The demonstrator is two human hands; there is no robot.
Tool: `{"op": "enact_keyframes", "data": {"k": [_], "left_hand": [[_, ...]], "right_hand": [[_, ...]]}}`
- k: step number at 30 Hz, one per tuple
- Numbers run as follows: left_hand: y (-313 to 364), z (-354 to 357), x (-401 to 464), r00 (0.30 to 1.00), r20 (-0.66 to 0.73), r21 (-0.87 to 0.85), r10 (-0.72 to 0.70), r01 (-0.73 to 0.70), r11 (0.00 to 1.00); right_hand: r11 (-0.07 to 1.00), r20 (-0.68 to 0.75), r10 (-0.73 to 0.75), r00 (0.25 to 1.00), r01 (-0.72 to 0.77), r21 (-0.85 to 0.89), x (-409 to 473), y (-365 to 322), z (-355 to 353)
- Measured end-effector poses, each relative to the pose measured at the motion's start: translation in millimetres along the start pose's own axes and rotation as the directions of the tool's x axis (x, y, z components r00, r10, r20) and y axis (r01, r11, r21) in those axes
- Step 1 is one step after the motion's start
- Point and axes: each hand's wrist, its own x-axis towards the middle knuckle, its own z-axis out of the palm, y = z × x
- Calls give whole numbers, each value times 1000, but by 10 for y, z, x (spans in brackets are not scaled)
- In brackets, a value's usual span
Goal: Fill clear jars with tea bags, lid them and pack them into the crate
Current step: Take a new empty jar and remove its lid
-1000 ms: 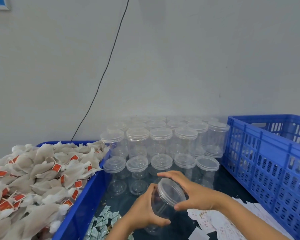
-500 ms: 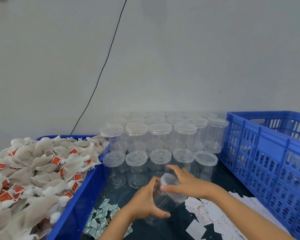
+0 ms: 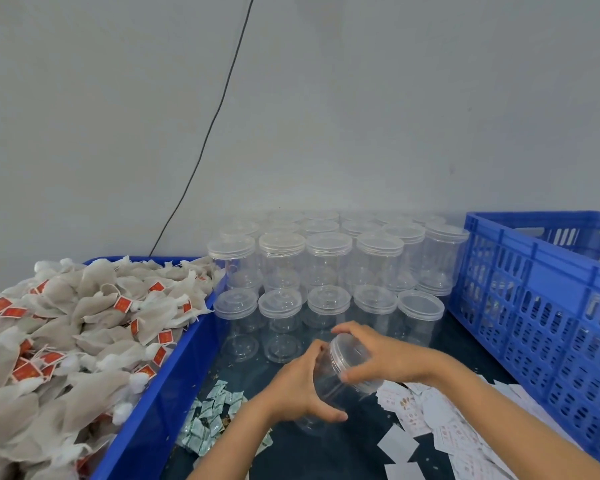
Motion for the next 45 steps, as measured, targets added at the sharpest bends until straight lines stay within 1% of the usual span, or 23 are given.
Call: {"op": "enact_keyframes", "data": {"k": [2, 3, 6, 8, 11, 14, 16, 18, 20, 21, 22, 24, 25, 26, 28, 32, 33, 35, 36, 38, 42, 43, 45], "left_hand": [[-13, 4, 0, 1000, -6, -2, -5, 5, 1000], [-22, 4, 1, 1000, -7, -3, -8, 8, 1000], [-42, 7, 4, 1000, 3, -11, -12, 12, 1000], [-39, 15, 7, 1000, 17, -24, -2, 2, 1000], [-28, 12, 4, 1000, 15, -39, 5, -4, 999], [-23, 9, 3, 1000, 13, -48, 19, -18, 999], [-19, 7, -7, 1000, 8, -45, 10, -10, 999], [-12, 12, -9, 1000, 12, -43, -9, 9, 999], [-15, 9, -14, 1000, 11, -55, -20, 21, 998], [-12, 9, -15, 1000, 7, -60, -18, 19, 998], [-10, 8, -17, 1000, 2, -63, -16, 17, 998], [-7, 11, -15, 1000, -10, -65, -14, 13, 998], [-5, 15, -15, 1000, -12, -63, -14, 13, 998], [-5, 15, -15, 1000, -11, -62, -15, 14, 998], [-19, 17, -14, 1000, -10, -68, -9, 9, 998], [-50, 30, -35, 999, -34, -85, -8, 5, 996], [-52, 29, -38, 999, -34, -87, -13, 10, 996], [-53, 23, -33, 1000, -19, -84, -18, 16, 996], [-45, 16, -28, 1000, -9, -78, -18, 17, 997], [-34, 12, -21, 1000, -8, -69, -12, 12, 998], [-30, 20, -29, 1000, -19, -55, -11, 10, 998], [-29, 18, -25, 1000, -17, -52, -11, 10, 999], [-15, 15, -12, 1000, -5, -48, -10, 10, 999]], "right_hand": [[997, 66, -77, 995, 75, 30, -20, 12, -84], [997, 61, -69, 996, 67, 26, -12, 3, -81], [997, -67, 55, 996, -58, -45, 76, 13, 34], [995, -98, 51, 994, -59, -80, 103, 51, 51], [993, -31, -77, 997, 74, -91, 48, 74, -42], [963, 49, -199, 979, 204, -175, -1, 73, -136], [917, 101, -266, 959, 284, -279, -22, 69, -149], [838, 103, -347, 932, 357, -412, -41, 84, -128], [743, 94, -408, 908, 390, -545, -41, 98, -90], [732, 101, -411, 906, 394, -557, -35, 115, -70], [772, 109, -380, 919, 380, -509, -33, 126, -49], [930, 73, -242, 968, 253, -268, -37, 99, 8], [967, 41, -180, 983, 184, -178, -23, 98, 45], [979, 5, -122, 992, 121, -164, -6, 108, 74], [983, -27, -58, 998, 53, -177, 2, 100, 59], [978, 120, -170, 978, 183, -104, -35, 104, -80], [981, 114, -146, 983, 159, -111, -26, 109, -64], [994, 26, -56, 998, 59, -92, 19, 105, 16], [995, -16, -46, 999, 44, -91, 34, 103, 43], [991, -10, -89, 996, 87, -105, 20, 87, 17], [976, 91, -178, 980, 187, -112, -33, 93, -82], [983, 103, -151, 983, 160, -91, -29, 80, -64], [999, 86, -18, 996, 21, -41, 16, 59, 5]]}}
